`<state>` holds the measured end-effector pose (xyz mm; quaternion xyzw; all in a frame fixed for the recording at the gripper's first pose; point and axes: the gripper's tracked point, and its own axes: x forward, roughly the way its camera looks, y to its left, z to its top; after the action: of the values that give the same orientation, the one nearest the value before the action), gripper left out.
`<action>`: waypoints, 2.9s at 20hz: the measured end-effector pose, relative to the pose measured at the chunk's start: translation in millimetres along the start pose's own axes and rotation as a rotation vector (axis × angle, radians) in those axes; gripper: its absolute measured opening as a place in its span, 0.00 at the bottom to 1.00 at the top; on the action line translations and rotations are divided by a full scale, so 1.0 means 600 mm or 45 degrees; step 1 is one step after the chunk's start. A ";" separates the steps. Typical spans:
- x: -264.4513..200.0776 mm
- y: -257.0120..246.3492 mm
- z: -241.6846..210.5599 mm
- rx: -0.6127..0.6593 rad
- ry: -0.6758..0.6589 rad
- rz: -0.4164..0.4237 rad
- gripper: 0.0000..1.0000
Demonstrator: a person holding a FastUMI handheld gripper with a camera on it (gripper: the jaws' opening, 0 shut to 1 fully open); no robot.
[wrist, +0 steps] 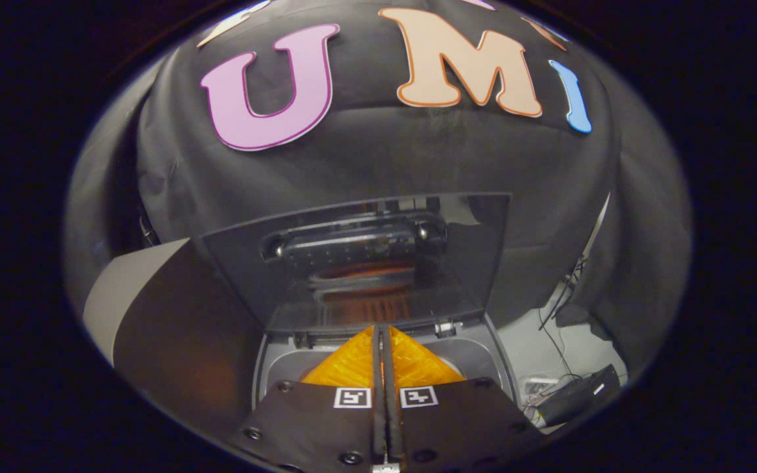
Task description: Put the clothes into the washing machine and then close the washing machine lid.
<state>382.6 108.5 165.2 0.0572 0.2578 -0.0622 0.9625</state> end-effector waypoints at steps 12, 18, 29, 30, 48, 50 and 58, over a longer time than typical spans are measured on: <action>0.094 0.071 0.210 -0.095 -0.220 -0.055 0.60; 0.139 0.086 0.188 -0.154 -0.209 -0.085 0.78; 0.011 0.069 0.110 -0.157 -0.234 -0.044 0.80; -0.002 0.066 0.097 -0.154 -0.230 -0.038 0.80; -0.137 0.018 -0.004 -0.008 -0.318 0.089 0.80; -0.155 0.002 -0.015 -0.012 -0.371 0.091 0.81; -0.228 -0.071 -0.089 -0.030 -0.565 0.100 0.81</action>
<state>232.4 86.6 184.8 0.0408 0.0380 -0.0326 0.9979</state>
